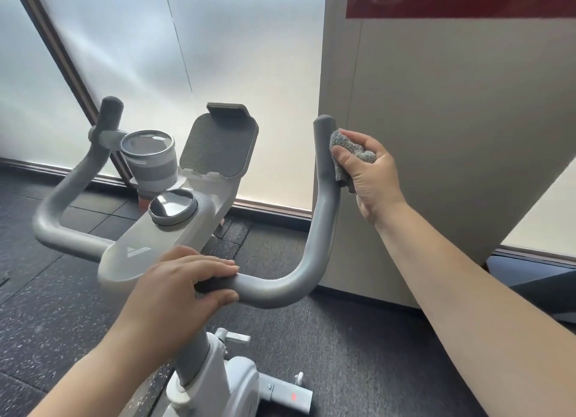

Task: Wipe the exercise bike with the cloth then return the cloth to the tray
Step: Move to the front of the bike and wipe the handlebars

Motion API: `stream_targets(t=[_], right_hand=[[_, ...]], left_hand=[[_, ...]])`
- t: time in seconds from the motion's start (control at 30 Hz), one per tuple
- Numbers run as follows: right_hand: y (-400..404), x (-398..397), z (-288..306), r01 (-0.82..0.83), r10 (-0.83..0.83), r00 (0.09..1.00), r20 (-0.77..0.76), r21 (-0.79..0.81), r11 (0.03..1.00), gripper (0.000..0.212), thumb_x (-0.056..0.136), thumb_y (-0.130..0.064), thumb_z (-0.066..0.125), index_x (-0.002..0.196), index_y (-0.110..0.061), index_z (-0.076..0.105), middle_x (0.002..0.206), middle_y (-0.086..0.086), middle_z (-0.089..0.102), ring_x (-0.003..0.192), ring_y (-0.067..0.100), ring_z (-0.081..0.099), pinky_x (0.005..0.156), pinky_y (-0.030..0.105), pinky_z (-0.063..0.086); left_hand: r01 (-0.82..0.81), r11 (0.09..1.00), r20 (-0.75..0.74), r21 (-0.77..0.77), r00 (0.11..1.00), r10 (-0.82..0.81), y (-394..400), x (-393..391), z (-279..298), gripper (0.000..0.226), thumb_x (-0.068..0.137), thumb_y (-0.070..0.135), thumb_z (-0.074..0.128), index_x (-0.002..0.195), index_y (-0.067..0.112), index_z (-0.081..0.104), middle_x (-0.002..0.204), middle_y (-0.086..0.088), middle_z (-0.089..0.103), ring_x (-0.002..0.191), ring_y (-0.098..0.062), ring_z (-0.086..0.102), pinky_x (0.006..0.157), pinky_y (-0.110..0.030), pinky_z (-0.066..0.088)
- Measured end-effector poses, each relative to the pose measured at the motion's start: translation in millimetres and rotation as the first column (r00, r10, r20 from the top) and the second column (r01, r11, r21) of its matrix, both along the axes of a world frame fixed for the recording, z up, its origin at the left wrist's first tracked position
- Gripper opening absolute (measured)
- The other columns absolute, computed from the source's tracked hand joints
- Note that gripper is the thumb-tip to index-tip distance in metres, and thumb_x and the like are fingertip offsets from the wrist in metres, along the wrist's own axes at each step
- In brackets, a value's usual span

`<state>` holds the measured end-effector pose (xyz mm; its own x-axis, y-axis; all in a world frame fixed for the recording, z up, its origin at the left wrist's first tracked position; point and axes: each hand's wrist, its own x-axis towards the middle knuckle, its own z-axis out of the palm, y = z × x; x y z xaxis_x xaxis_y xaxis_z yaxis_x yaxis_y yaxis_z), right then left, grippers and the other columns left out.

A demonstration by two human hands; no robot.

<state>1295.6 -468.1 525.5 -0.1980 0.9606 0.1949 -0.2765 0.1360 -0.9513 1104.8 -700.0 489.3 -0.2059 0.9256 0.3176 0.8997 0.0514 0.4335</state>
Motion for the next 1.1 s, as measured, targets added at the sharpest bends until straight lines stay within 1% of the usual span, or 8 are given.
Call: stream_targets(t=[0.13,0.3,0.4,0.6,0.7,0.8,0.93,1.1], right_hand=[[-8,3,-8,0.001,-0.001,1.0,0.007,-0.015,1.0,0.023,0.083,-0.016,0.073,0.103,-0.027,0.07,0.084,0.003,0.064,0.051,0.006,0.054,0.042,0.016,0.039],[-19,7,-18,0.02,-0.02,1.0,0.011,-0.043,0.999,0.03,0.084,-0.013,0.071,0.114,-0.019,0.067,0.074,0.006,0.061,0.047,0.007,0.051,0.04,0.015,0.037],[-29,10,-30,0.024,-0.022,1.0,0.022,-0.056,0.998,0.028,0.084,-0.016,0.071,0.111,-0.023,0.068,0.078,0.012,0.058,0.05,0.013,0.048,0.043,0.018,0.039],[-51,12,-44,0.046,-0.045,0.999,0.004,-0.122,0.992,0.023,0.084,-0.019,0.071,0.107,-0.026,0.068,0.085,0.007,0.065,0.065,0.019,0.056,0.052,0.025,0.048],[-67,13,-52,0.046,-0.054,0.998,-0.04,-0.172,0.984,0.016,0.085,-0.018,0.069,0.099,-0.027,0.068,0.088,0.003,0.067,0.078,0.023,0.059,0.066,0.038,0.051],[-87,12,-61,0.038,-0.061,0.994,-0.095,-0.229,0.973,0.014,0.086,-0.018,0.068,0.098,-0.024,0.067,0.085,0.001,0.068,0.079,0.023,0.059,0.071,0.041,0.05],[-113,11,-69,0.05,-0.083,0.99,-0.117,-0.261,0.964,0.014,0.086,-0.021,0.068,0.099,-0.024,0.066,0.084,-0.001,0.069,0.077,0.02,0.061,0.067,0.037,0.05],[-144,8,-73,0.084,-0.131,0.981,-0.145,-0.298,0.951,0.01,0.088,-0.018,0.065,0.097,-0.024,0.065,0.075,0.001,0.064,0.061,0.015,0.057,0.051,0.028,0.048]], left_hand=[[-0.005,1.0,-0.003,-0.013,1.0,0.005,0,1,2,0.036,0.058,0.027,0.089,0.091,0.035,0.076,0.09,0.037,0.061,0.105,0.013,0.041,0.084,0.006,0.024],[-0.005,1.0,0.013,-0.005,1.0,0.005,0,1,1,0.036,0.059,0.027,0.089,0.091,0.035,0.077,0.088,0.041,0.056,0.1,0.022,0.039,0.084,0.006,0.023],[-0.024,1.0,0.018,0.003,1.0,0.024,0,1,1,0.035,0.06,0.029,0.088,0.092,0.036,0.076,0.088,0.04,0.057,0.098,0.017,0.042,0.084,0.004,0.025],[-0.036,0.999,0.007,-0.012,0.999,0.036,1,0,0,0.033,0.064,0.038,0.085,0.095,0.038,0.074,0.095,0.028,0.068,0.099,-0.003,0.05,0.088,-0.021,0.039],[-0.053,0.999,0.009,-0.011,0.999,0.053,1,2,0,0.035,0.064,0.034,0.085,0.097,0.037,0.074,0.095,0.024,0.07,0.1,-0.007,0.052,0.091,-0.027,0.042],[-0.059,0.998,0.01,0.002,0.998,0.059,-1,3,0,0.035,0.064,0.034,0.084,0.097,0.036,0.075,0.095,0.021,0.071,0.102,-0.01,0.054,0.093,-0.03,0.044],[-0.053,0.999,0.012,0.007,0.999,0.053,-2,4,1,0.034,0.066,0.036,0.082,0.099,0.035,0.074,0.098,0.019,0.071,0.105,-0.012,0.054,0.094,-0.03,0.043],[0.013,0.999,0.031,-0.031,0.999,-0.012,-2,-2,6,0.036,0.072,0.035,0.078,0.107,0.036,0.071,0.107,0.02,0.068,0.11,-0.008,0.05,0.097,-0.025,0.038]])
